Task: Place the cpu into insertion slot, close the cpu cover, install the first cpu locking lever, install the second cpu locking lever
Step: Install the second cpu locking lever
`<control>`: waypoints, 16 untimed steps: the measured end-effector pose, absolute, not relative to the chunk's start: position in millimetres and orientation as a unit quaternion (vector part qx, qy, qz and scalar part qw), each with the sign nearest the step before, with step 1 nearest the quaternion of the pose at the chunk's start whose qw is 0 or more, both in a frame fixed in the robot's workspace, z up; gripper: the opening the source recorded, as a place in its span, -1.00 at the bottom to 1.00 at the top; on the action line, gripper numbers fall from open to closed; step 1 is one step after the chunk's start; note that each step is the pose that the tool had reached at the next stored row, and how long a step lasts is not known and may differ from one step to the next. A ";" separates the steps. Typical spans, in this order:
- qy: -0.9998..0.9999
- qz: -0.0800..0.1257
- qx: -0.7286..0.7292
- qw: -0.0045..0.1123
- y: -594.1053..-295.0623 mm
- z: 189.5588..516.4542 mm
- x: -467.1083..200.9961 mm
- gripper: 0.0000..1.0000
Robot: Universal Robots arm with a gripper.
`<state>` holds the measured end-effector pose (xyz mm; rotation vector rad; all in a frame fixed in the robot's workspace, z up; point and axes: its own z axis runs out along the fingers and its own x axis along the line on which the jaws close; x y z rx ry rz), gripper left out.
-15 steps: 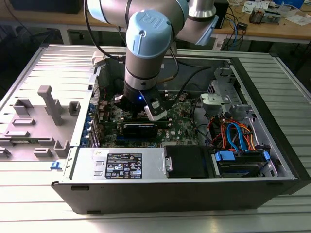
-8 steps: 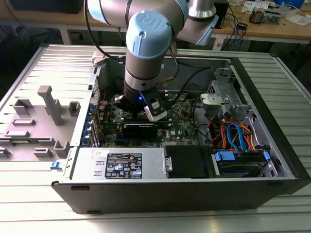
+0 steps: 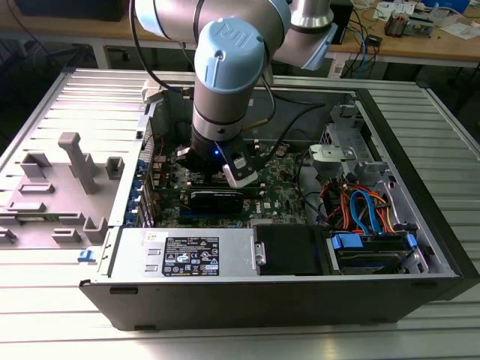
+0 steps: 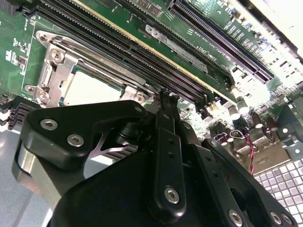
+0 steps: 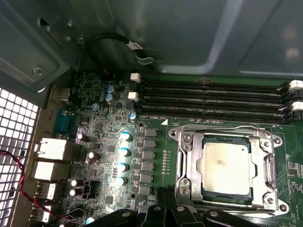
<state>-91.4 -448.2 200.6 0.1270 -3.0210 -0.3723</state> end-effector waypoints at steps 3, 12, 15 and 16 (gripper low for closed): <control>-0.990 -0.123 0.042 0.047 -448.0 199.8 -91.4 -0.78; -0.991 -0.119 0.042 0.048 -447.9 198.8 -91.4 -0.78; -0.991 -0.114 0.041 0.048 -447.8 198.7 -91.4 -0.78; -0.992 -0.111 0.041 0.048 -447.7 198.6 -91.5 -0.78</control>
